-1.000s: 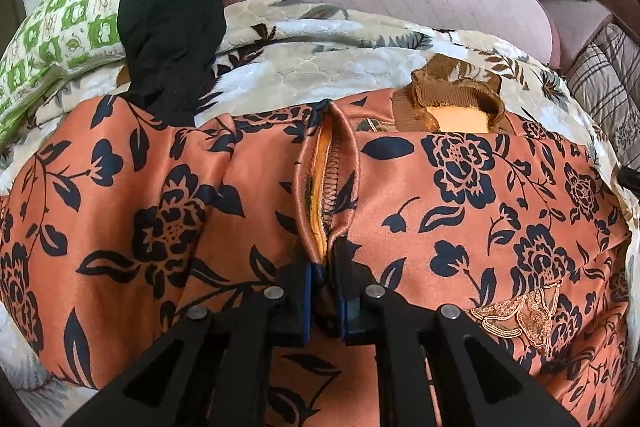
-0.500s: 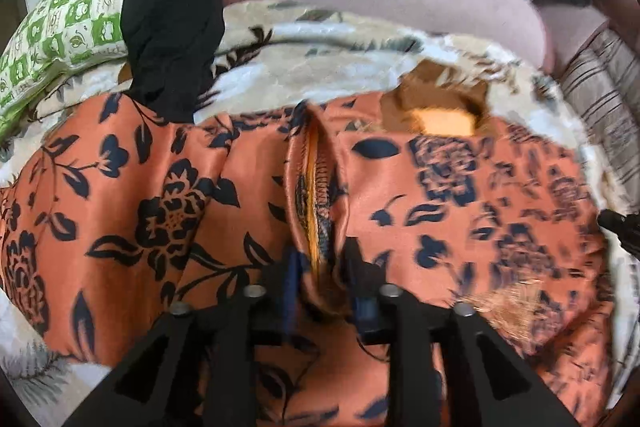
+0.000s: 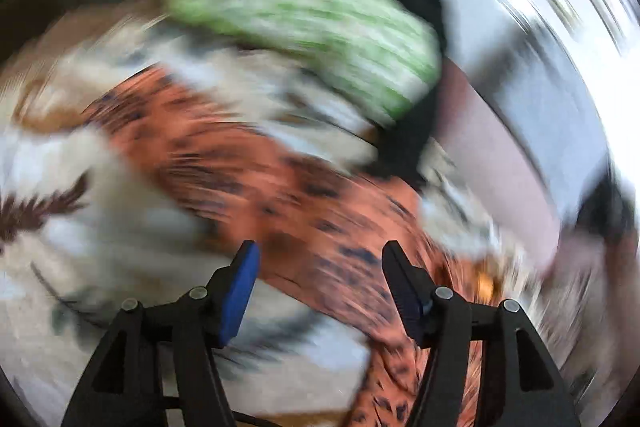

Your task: Fold small clothes

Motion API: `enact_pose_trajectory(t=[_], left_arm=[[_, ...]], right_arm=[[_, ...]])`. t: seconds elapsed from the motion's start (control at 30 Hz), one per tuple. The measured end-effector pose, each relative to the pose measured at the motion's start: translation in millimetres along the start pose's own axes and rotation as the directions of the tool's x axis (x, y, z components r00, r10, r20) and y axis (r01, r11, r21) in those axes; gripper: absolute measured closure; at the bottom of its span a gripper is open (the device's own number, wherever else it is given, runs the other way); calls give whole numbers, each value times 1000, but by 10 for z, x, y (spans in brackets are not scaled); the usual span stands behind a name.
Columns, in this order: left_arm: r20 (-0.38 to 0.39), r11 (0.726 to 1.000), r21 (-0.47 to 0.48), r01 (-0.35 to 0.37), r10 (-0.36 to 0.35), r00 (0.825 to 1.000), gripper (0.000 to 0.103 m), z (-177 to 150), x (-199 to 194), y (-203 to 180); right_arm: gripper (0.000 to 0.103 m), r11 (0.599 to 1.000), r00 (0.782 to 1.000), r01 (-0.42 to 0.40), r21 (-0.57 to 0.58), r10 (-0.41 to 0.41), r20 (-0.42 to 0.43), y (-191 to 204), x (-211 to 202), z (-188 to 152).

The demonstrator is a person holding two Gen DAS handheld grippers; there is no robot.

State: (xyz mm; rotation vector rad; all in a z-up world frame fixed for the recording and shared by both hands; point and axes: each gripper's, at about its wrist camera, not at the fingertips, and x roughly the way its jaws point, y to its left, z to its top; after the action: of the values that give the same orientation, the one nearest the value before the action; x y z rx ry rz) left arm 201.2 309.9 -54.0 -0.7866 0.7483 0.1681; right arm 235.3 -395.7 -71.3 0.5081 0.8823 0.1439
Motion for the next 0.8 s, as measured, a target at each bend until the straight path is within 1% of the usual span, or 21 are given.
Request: enact_pose_trajectory(t=[0.03, 0.07, 0.1, 0.13, 0.2, 0.27, 0.33, 0.37, 0.43, 0.47, 0.5, 0.57, 0.63, 0.67, 0.73, 0.8], left_arm=[[3, 997, -77, 2, -2, 1000, 39, 103, 23, 194], [1, 987, -162, -2, 2, 1000, 39, 238, 69, 424], [-4, 979, -205, -6, 5, 1000, 39, 320, 111, 550], [-16, 971, -238, -8, 4, 1000, 39, 412, 180, 674], [-42, 965, -261, -20, 10, 999, 39, 519, 324, 811], [-55, 952, -307, -5, -13, 998, 39, 560, 438, 896], [-48, 931, -366, -9, -9, 999, 39, 588, 514, 980], [-41, 920, -392, 0, -17, 999, 39, 586, 535, 1009], [-21, 902, -432, 6, -17, 1000, 39, 562, 506, 1031], [-18, 903, -431, -1, -7, 1000, 39, 543, 480, 1019], [-21, 897, -441, -23, 15, 1000, 39, 519, 444, 1018], [-10, 876, -482, -30, 28, 1000, 39, 445, 354, 1023], [-52, 887, -456, -77, 60, 997, 39, 445, 388, 966], [-60, 891, -446, -89, 70, 996, 38, 432, 411, 960], [-92, 907, -402, -122, 93, 991, 36, 477, 523, 909], [-88, 909, -397, -127, 101, 991, 36, 527, 563, 854]], right_arm=[[33, 1000, 1000, -6, -8, 6, 7, 22, -64, -86], [33, 1000, 1000, -17, -4, 17, 16, 30, -122, -181], [33, 1000, 999, -28, 1, 28, 21, 82, -167, -268], [33, 999, 999, -44, 5, 44, 27, 91, -203, -358], [33, 998, 998, -56, -11, 56, 42, 179, -158, -499], [33, 998, 997, -52, -25, 53, 51, 206, -160, -607], [33, 998, 997, -66, -23, 67, 44, 221, -95, -636], [33, 997, 996, -73, -29, 74, 45, 234, -85, -628], [33, 997, 996, -72, -41, 74, 52, 259, -44, -611], [33, 996, 996, -76, -38, 78, 51, 253, -32, -617], [33, 996, 995, -84, -34, 86, 49, 240, -21, -629], [33, 995, 994, -98, -21, 99, 48, 205, -17, -641], [33, 995, 993, -103, -15, 104, 49, 187, -8, -644], [33, 994, 993, -105, -11, 106, 51, 185, 1, -640], [33, 994, 992, -112, -16, 113, 49, 208, 24, -642], [33, 994, 993, -101, -44, 103, 50, 250, 28, -652]])
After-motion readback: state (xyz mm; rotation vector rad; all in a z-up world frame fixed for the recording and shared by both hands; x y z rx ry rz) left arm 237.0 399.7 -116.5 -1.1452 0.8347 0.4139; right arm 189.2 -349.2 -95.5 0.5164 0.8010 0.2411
